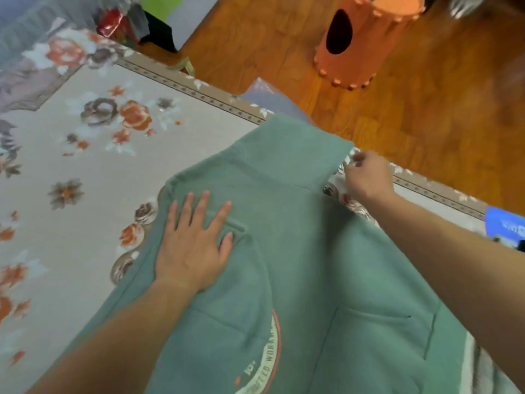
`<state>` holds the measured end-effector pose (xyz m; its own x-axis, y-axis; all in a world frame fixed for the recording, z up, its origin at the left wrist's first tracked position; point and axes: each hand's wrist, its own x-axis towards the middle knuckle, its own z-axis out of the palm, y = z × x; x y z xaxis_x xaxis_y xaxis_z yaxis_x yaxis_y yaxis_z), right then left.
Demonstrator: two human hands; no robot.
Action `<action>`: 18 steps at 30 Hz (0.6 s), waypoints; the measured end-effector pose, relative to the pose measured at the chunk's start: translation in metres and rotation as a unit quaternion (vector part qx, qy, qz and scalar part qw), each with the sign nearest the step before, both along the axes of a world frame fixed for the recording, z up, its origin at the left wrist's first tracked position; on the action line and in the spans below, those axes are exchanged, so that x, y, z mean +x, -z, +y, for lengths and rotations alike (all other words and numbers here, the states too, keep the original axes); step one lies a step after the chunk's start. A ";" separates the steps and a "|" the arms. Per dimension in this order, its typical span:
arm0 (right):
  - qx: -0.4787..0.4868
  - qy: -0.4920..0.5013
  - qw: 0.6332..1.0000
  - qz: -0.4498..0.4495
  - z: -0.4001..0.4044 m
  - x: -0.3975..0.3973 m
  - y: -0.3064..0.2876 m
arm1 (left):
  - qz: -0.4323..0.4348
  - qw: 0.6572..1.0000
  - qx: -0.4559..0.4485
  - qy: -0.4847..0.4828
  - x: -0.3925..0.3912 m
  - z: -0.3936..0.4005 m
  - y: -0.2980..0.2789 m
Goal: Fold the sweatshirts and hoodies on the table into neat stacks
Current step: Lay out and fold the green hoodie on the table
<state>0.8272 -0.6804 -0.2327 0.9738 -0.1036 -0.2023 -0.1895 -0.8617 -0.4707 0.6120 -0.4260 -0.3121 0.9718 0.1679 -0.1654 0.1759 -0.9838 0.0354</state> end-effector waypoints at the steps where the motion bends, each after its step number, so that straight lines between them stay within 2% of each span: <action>1: 0.022 0.044 0.999 0.015 -0.005 0.015 0.004 | -0.006 1.000 0.003 0.001 0.000 -0.001 0.002; 4: 0.131 0.164 0.976 0.061 -0.004 0.055 0.007 | -0.015 1.000 0.005 0.004 0.000 -0.004 -0.001; 7: 0.287 0.225 0.924 0.114 0.011 0.092 0.014 | -0.027 1.000 0.004 0.003 0.002 -0.003 -0.001; 10: 0.338 0.317 0.880 0.102 0.029 0.112 0.016 | -0.022 1.000 0.006 0.006 0.001 -0.002 0.001; 13: 0.395 0.332 0.845 0.141 0.039 0.119 0.020 | -0.023 1.000 0.007 0.007 0.001 0.000 0.003; 15: 0.385 0.312 0.845 0.198 0.034 0.119 0.026 | -0.026 1.000 0.011 0.008 0.000 0.000 0.004; 17: 0.251 0.271 0.909 0.192 0.027 0.118 0.036 | -0.030 0.999 0.011 0.006 0.000 0.000 0.003; 18: 0.209 0.258 0.930 0.161 0.026 0.116 0.034 | -0.035 0.999 0.011 0.004 0.001 -0.001 0.003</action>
<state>0.9433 -0.6542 -0.2669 0.6987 -0.3870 -0.6017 -0.7154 -0.3724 -0.5912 0.6126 -0.4269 -0.3153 0.9823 0.1618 -0.0943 0.1650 -0.9859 0.0265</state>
